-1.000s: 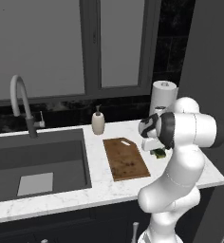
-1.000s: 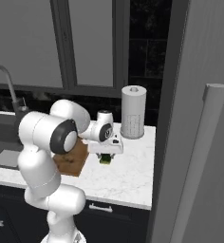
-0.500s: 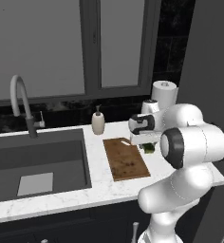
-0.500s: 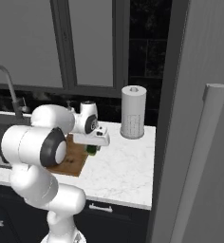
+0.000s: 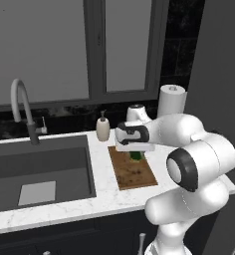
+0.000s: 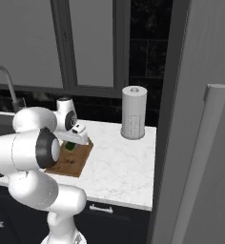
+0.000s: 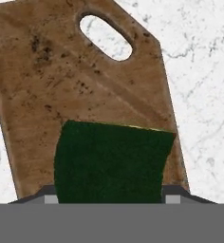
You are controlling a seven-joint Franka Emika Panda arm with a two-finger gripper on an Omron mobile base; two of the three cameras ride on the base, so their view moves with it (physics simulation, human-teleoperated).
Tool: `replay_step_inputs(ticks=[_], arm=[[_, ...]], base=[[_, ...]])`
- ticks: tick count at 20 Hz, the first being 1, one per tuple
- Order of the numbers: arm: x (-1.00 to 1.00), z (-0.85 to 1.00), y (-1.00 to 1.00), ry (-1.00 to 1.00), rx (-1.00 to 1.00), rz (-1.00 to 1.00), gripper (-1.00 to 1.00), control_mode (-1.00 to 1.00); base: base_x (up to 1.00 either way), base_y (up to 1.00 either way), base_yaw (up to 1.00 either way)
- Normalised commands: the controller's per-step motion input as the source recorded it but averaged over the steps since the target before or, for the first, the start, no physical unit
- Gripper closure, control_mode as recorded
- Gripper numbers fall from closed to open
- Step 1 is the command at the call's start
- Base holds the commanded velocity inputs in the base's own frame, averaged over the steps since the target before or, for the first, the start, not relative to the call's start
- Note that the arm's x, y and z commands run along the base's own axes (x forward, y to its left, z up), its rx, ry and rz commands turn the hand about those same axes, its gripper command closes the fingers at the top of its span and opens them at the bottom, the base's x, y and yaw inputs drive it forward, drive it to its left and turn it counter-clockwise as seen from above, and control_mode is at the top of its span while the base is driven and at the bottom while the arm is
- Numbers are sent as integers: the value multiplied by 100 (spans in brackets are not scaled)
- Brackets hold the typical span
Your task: Pick up the sponge from the counter and clean the cutting board by briefly scrubbing or pressing down on the cutting board. Once finished, release the sponge.
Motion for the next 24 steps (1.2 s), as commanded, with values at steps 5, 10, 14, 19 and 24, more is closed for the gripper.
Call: replay_step_inputs(ticks=[5, 10, 14, 19, 24], arm=[[-22, -4, 80, -3, -3, -7, 100, -100], [-65, -1, 40, -4, -13, 0, 100, -100], [-45, -5, -7, 1, -1, 0, 100, -100], [-11, -8, -1, 3, 0, 0, 100, -100], [-5, -39, 0, 0, -3, 0, 100, -100]], base=[[0, 0, 0], [0, 0, 0], [0, 0, 0], [0, 0, 0], [0, 0, 0]])
